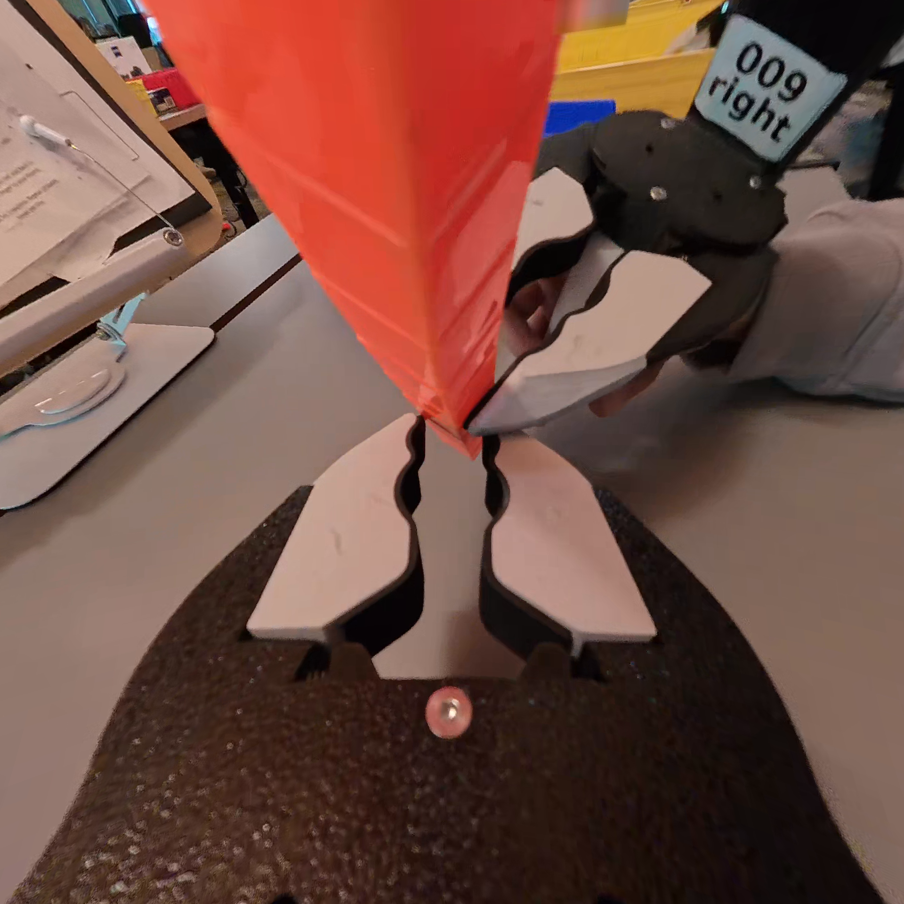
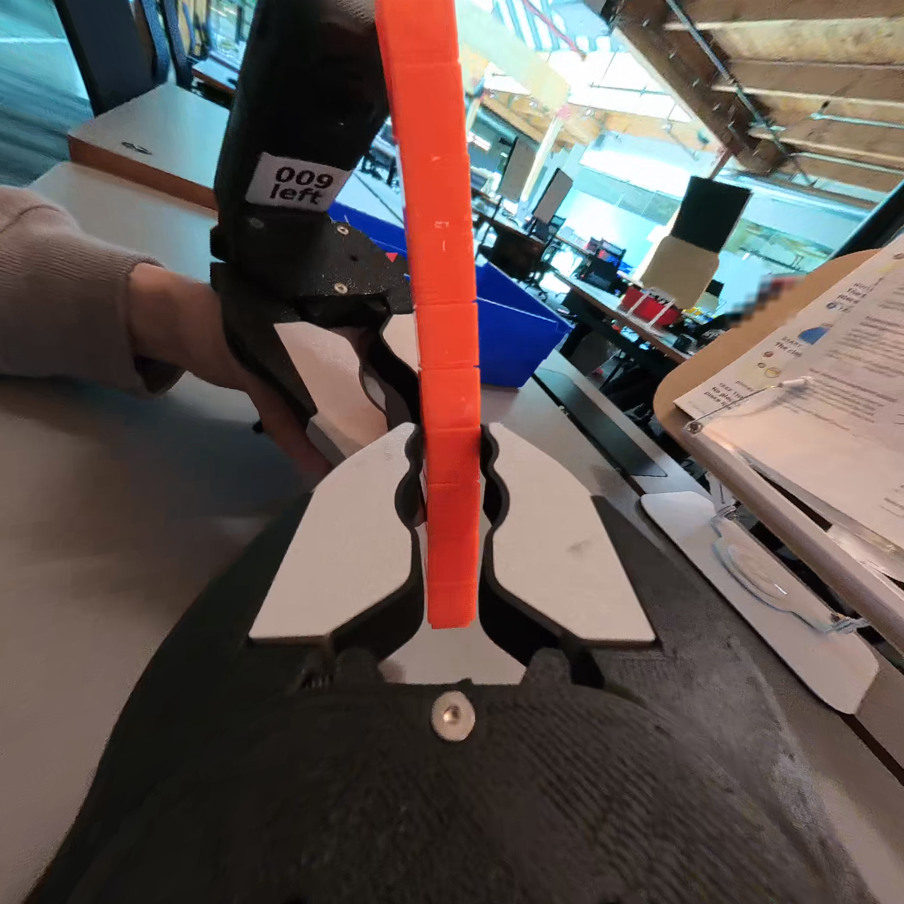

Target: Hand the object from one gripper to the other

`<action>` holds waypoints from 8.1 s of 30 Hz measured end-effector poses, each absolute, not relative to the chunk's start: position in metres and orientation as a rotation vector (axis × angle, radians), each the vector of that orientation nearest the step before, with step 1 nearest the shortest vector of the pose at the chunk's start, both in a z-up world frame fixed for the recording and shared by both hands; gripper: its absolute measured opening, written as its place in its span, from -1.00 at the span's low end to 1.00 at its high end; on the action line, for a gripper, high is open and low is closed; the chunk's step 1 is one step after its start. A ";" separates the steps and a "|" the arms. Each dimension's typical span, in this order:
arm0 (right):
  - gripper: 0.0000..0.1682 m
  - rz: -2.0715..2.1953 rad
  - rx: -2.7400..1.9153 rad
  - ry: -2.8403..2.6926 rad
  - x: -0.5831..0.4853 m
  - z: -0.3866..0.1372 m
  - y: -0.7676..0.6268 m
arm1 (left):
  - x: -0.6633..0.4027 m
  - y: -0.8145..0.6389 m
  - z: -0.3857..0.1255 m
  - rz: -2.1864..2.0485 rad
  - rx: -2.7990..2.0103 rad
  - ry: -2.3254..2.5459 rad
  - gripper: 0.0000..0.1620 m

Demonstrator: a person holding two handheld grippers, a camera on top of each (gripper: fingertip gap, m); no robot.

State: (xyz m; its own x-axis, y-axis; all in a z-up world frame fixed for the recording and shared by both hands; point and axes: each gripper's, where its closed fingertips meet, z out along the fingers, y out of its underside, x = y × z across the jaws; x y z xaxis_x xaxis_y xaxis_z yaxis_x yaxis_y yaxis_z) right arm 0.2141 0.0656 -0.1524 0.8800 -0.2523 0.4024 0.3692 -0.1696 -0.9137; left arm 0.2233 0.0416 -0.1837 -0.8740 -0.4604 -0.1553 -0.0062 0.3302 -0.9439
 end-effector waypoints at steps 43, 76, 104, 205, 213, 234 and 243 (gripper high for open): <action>-0.73 0.176 -1.137 0.395 0.250 -0.102 0.015 | 0.260 0.069 -0.176 -1.043 -0.307 1.820 -0.72; -0.73 -1.418 -1.693 0.777 0.383 -0.131 -0.261 | 0.274 0.079 -0.206 -0.951 -0.384 1.894 -0.64; -0.38 -0.780 -1.882 1.482 0.422 -0.194 -0.281 | 0.278 0.084 -0.216 -0.899 -0.394 1.928 -0.67; -0.99 0.503 -1.329 0.112 0.182 -0.135 0.079 | 0.193 0.079 -0.121 -2.369 -0.350 2.024 -0.55; -0.98 0.791 -1.296 0.145 0.170 -0.136 0.078 | 0.184 0.071 -0.119 -2.411 -0.254 2.010 -0.88; -0.54 -0.219 -1.515 0.121 0.217 -0.154 0.082 | 0.214 0.105 -0.085 -2.377 -0.490 1.650 -0.99; -0.85 -0.158 -1.581 0.041 0.203 -0.160 0.089 | 0.206 0.089 -0.091 -2.389 -0.435 1.736 -0.99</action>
State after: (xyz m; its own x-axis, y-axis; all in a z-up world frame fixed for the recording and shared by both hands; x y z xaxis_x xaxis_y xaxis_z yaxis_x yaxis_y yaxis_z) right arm 0.2033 0.0892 -0.1600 0.9892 -0.1256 0.0753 0.0737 -0.0175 -0.9971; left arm 0.2062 0.0893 -0.0913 -0.9455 -0.2933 0.1413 -0.0437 -0.3158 -0.9478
